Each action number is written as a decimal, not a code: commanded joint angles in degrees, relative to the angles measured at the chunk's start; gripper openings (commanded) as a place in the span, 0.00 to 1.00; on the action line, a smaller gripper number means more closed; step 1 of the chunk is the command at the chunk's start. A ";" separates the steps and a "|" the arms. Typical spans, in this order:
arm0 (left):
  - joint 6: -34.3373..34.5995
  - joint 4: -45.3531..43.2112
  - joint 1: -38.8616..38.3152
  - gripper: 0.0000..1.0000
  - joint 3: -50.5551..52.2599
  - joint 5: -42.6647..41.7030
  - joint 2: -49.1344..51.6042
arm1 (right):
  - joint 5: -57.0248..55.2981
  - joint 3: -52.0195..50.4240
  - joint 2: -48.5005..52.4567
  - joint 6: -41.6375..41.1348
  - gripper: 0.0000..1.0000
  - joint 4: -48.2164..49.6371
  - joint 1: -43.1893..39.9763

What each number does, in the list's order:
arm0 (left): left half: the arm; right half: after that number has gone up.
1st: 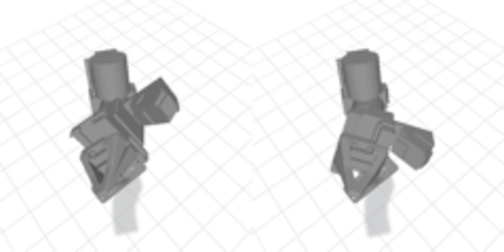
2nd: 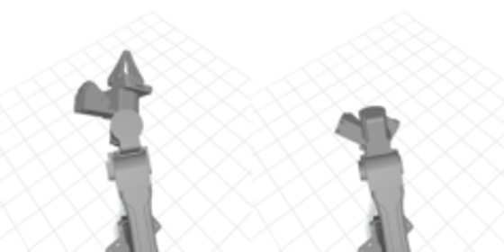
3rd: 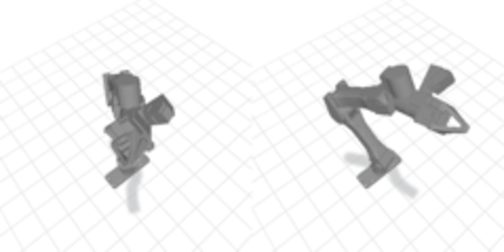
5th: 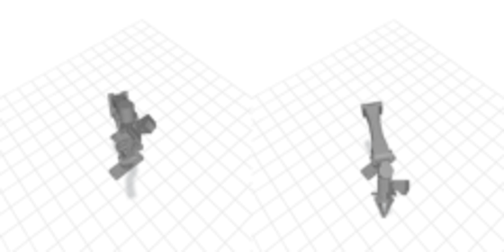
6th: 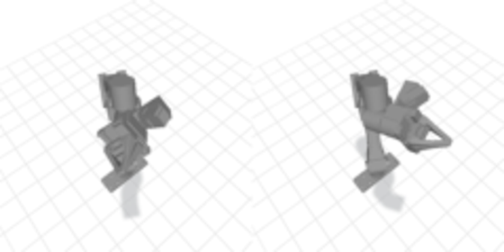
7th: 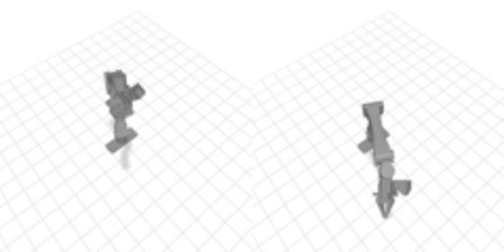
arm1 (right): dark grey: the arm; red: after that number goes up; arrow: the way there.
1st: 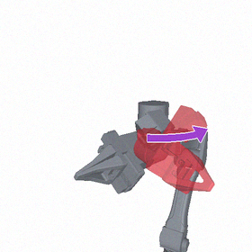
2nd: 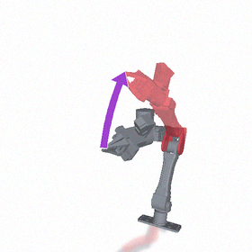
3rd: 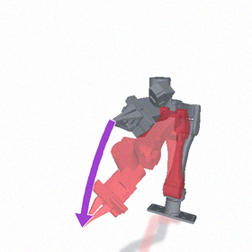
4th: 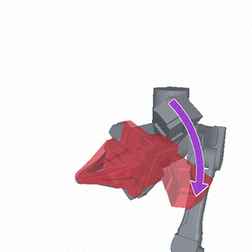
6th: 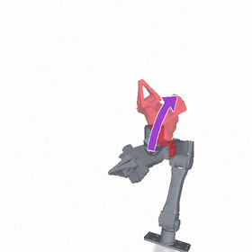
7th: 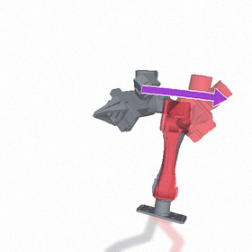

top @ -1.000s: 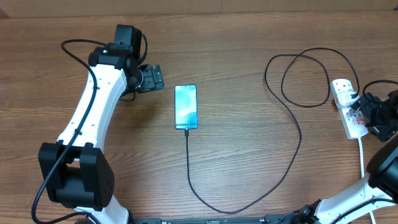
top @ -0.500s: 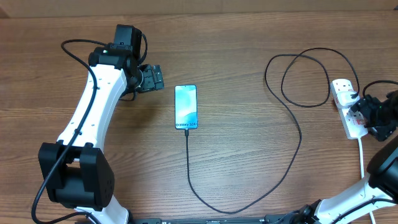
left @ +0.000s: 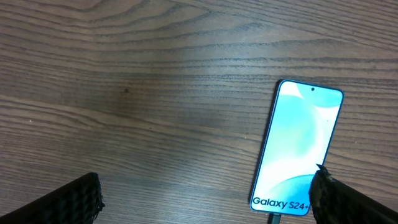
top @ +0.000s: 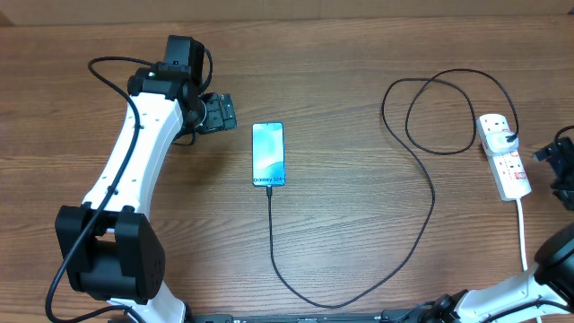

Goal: Plug charger to phone and switch on socket

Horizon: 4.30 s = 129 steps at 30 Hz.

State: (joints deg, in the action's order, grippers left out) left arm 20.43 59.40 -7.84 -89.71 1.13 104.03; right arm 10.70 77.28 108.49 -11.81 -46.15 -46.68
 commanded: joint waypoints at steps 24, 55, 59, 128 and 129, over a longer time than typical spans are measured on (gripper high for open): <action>-1.14 0.09 -0.07 1.00 -0.35 0.59 -1.07 | 0.48 -0.20 -1.33 3.08 0.79 -7.15 8.66; -1.14 0.09 -0.07 1.00 -0.35 0.57 -1.07 | -5.95 -0.17 -1.33 3.98 1.00 -6.36 12.59; -1.14 0.09 -0.07 1.00 -0.35 0.59 -1.07 | -5.95 -0.17 -1.33 4.00 1.00 -6.36 12.59; -0.68 -38.69 -13.75 1.00 42.91 -6.75 -48.11 | -5.95 -0.17 -1.33 3.98 1.00 -6.38 12.59; -0.68 -41.46 -13.73 1.00 45.59 -6.73 -49.53 | -5.95 -0.17 -1.33 3.98 1.00 -6.36 12.59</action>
State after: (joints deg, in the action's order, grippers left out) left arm 20.45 21.65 -21.41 -49.78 -3.90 58.35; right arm 5.08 77.23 108.49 -8.05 -52.69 -34.04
